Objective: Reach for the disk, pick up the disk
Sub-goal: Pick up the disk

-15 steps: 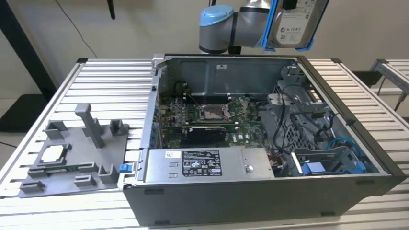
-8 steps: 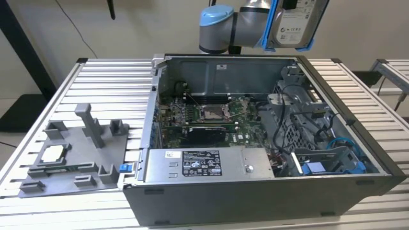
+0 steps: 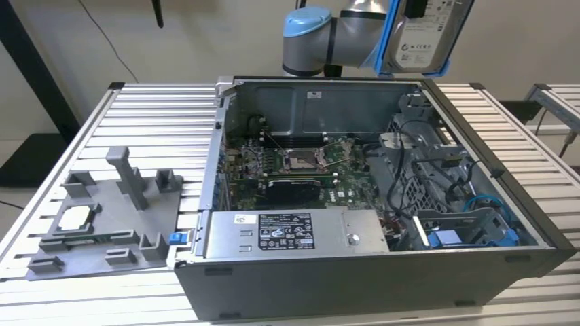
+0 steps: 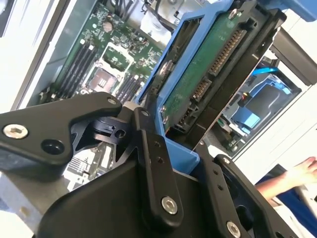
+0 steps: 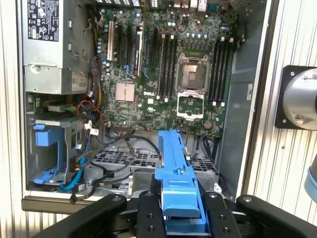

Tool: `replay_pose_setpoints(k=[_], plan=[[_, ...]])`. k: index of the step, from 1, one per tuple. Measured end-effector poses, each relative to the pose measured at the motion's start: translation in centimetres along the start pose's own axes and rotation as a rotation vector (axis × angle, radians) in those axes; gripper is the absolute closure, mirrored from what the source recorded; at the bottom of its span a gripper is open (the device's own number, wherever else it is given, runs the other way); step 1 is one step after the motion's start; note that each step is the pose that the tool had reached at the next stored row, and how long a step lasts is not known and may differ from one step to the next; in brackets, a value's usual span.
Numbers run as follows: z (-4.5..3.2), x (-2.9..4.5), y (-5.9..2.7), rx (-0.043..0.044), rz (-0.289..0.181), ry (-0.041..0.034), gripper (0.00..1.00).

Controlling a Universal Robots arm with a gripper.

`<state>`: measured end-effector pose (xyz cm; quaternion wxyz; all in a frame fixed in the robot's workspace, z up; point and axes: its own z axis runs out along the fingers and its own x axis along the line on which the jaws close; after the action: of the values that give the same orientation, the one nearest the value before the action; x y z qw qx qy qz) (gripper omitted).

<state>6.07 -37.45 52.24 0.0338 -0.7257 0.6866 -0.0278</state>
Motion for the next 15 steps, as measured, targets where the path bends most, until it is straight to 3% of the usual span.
replay_pose_setpoints(k=[12,15], plan=[[0.15,2.76,0.17,0.0,0.001,0.0,1.0],[0.2,3.83,0.23,0.0,0.001,0.0001,1.0]])
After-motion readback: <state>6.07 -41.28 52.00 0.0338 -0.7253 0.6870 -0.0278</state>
